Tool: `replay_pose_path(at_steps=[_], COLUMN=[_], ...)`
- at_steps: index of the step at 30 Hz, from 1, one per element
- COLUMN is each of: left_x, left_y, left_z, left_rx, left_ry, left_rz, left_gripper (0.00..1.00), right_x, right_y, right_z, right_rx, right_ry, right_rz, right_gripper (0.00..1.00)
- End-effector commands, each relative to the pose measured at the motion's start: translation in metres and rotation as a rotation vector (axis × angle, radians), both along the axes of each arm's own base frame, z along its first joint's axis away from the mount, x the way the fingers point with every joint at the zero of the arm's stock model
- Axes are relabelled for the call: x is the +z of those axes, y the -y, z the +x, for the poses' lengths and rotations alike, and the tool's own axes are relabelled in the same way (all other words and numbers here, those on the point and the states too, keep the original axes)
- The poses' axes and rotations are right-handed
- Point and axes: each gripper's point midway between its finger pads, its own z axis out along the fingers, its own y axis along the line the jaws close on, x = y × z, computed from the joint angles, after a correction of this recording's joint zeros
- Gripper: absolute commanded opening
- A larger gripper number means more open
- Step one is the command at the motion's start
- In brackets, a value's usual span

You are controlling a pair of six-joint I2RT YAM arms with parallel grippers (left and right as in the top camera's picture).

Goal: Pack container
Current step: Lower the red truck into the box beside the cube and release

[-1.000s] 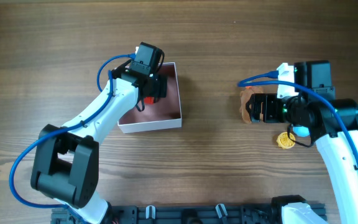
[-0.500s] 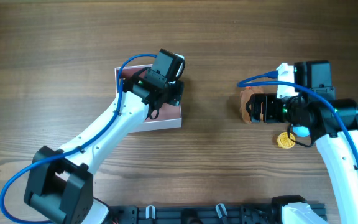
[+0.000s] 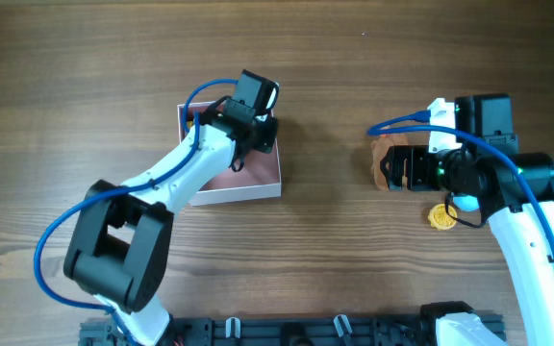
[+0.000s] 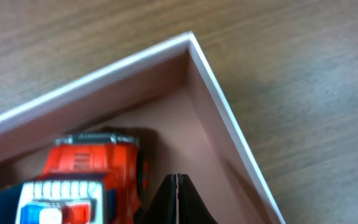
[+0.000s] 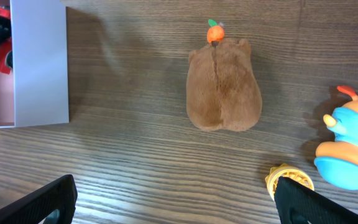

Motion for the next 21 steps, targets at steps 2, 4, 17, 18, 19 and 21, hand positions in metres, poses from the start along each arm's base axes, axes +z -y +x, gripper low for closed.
replay_pose_path(at_steps=[2,4,17,18,19,21], left_x=[0.000,0.000,-0.001,-0.001,-0.001,-0.001], left_y=[-0.013,-0.018,-0.065,-0.065,-0.065,-0.063], left_z=[0.013,0.014,0.017,0.017,0.017,0.017], left_rx=[0.026,0.039,0.109,0.109,0.109,0.106], left_ry=[0.044,0.043,0.056,0.055,0.056,0.059], left_rz=[0.053,0.063,0.259,0.260,0.259,0.257], left_gripper=[0.04,0.04,0.04,0.04,0.04,0.09], right_x=[0.007,0.007,0.007,0.007,0.007,0.007], right_y=[0.002,0.002,0.002,0.002,0.002,0.002], right_z=[0.003,0.003,0.002,0.002,0.002,0.003], right_rx=[0.010,0.011,0.011,0.011,0.011,0.012], right_ry=[0.023,0.023,0.018,0.019,0.019,0.020], right_rz=[-0.015,-0.015,-0.016,-0.016,-0.016,-0.016], right_gripper=[1.00,1.00,1.00,1.00,1.00,1.00])
